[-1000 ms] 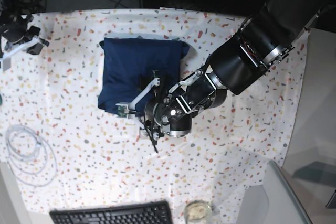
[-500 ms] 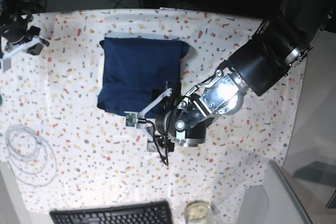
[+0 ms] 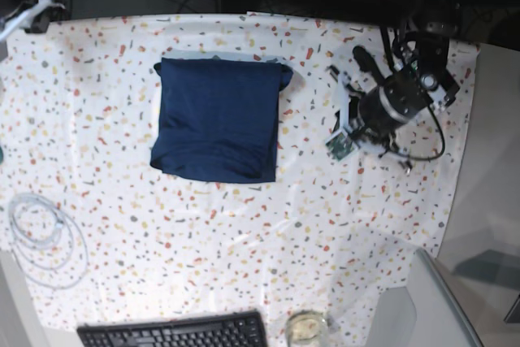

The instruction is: Layout the t-shirt on the table in an organized manner, then fold the t-shirt properly

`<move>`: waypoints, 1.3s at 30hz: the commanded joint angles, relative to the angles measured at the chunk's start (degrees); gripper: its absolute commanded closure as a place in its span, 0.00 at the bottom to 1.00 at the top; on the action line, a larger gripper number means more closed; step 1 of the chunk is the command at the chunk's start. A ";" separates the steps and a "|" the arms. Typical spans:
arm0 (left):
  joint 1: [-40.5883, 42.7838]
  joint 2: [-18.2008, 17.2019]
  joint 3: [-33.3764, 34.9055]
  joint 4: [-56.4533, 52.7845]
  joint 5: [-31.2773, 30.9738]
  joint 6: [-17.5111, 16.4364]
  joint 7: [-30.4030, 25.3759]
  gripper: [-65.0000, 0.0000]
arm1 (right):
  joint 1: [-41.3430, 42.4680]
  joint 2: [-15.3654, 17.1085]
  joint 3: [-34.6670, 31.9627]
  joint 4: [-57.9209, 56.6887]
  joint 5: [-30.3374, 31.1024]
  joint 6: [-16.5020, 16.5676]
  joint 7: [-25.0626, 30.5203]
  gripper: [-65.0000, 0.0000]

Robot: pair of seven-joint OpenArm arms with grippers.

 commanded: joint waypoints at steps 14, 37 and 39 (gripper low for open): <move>31.27 -0.89 -2.07 -14.08 0.20 -0.08 -20.65 1.00 | -9.24 1.45 -14.18 -18.74 -12.38 12.97 2.22 0.93; -2.40 8.08 14.55 -107.45 -0.33 24.14 -71.03 1.00 | 32.60 -9.98 -41.53 -109.38 -32.95 12.70 70.71 0.92; -2.05 7.90 14.55 -104.98 -0.33 24.23 -69.27 1.00 | 32.43 -10.86 -39.94 -108.15 -32.95 12.70 70.71 0.92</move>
